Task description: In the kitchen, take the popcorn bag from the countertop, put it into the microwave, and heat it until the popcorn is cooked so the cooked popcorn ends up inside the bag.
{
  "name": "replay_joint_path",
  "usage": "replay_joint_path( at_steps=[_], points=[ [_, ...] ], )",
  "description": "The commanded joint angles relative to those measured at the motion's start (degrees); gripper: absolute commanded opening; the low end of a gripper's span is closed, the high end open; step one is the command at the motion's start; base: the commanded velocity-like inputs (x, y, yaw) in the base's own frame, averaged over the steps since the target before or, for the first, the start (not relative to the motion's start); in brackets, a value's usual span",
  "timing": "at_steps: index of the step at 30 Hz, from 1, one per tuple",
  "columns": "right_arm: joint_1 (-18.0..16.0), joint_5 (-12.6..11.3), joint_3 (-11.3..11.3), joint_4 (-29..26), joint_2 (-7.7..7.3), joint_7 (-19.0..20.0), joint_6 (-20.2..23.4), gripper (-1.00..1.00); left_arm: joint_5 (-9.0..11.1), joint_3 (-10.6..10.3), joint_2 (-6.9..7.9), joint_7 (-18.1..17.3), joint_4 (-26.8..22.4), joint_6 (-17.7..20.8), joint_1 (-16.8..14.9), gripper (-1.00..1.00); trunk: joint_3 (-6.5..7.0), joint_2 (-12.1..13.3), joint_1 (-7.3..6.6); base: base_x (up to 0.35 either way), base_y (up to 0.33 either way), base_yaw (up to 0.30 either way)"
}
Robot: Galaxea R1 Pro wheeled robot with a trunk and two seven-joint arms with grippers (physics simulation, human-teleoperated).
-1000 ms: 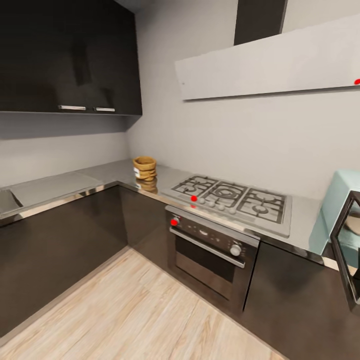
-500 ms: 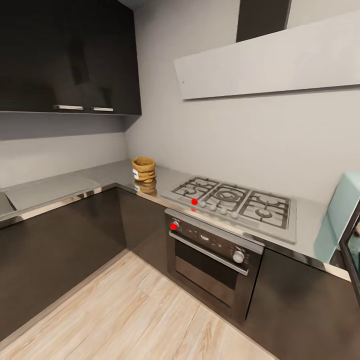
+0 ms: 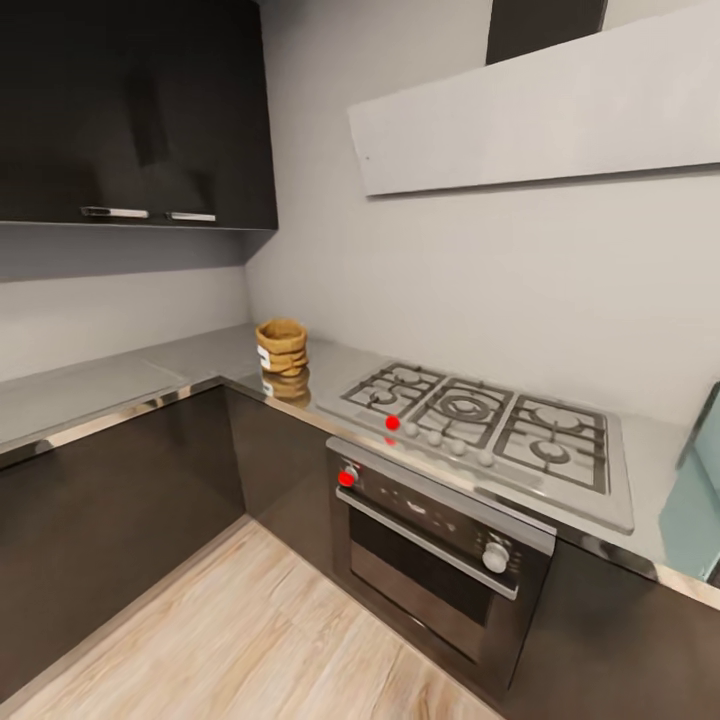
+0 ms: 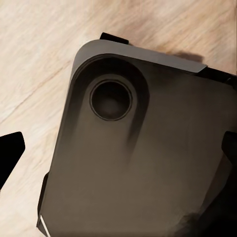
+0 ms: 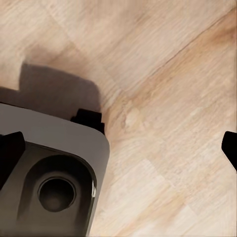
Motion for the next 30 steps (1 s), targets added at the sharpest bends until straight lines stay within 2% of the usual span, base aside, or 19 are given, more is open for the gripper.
replay_joint_path(
  at_steps=[1,6,14,30],
  points=[
    [-0.1,0.1,0.3,0.2,-0.01,0.1,-0.3,1.00,0.0,0.3,-0.01,0.0,0.0,-0.1,0.0,1.00,-0.05,0.0,0.03,0.246,0.000,0.000],
    [-0.1,0.2,0.3,0.2,-0.01,0.0,-0.3,1.00,0.0,0.3,0.00,0.0,-0.1,-0.1,0.0,1.00,-0.05,0.0,0.03,0.184,0.000,0.000],
    [-0.1,0.2,0.2,0.2,0.04,-0.1,-0.3,1.00,0.0,0.3,-0.04,0.0,-0.1,-0.1,0.0,1.00,-0.05,0.0,0.03,0.034,0.005,0.000],
    [-0.1,0.2,0.2,0.2,-0.01,-0.1,-0.4,1.00,0.1,0.3,0.00,-0.1,-0.1,-0.1,0.0,1.00,-0.05,0.0,0.03,0.265,0.193,0.000]
  ],
)
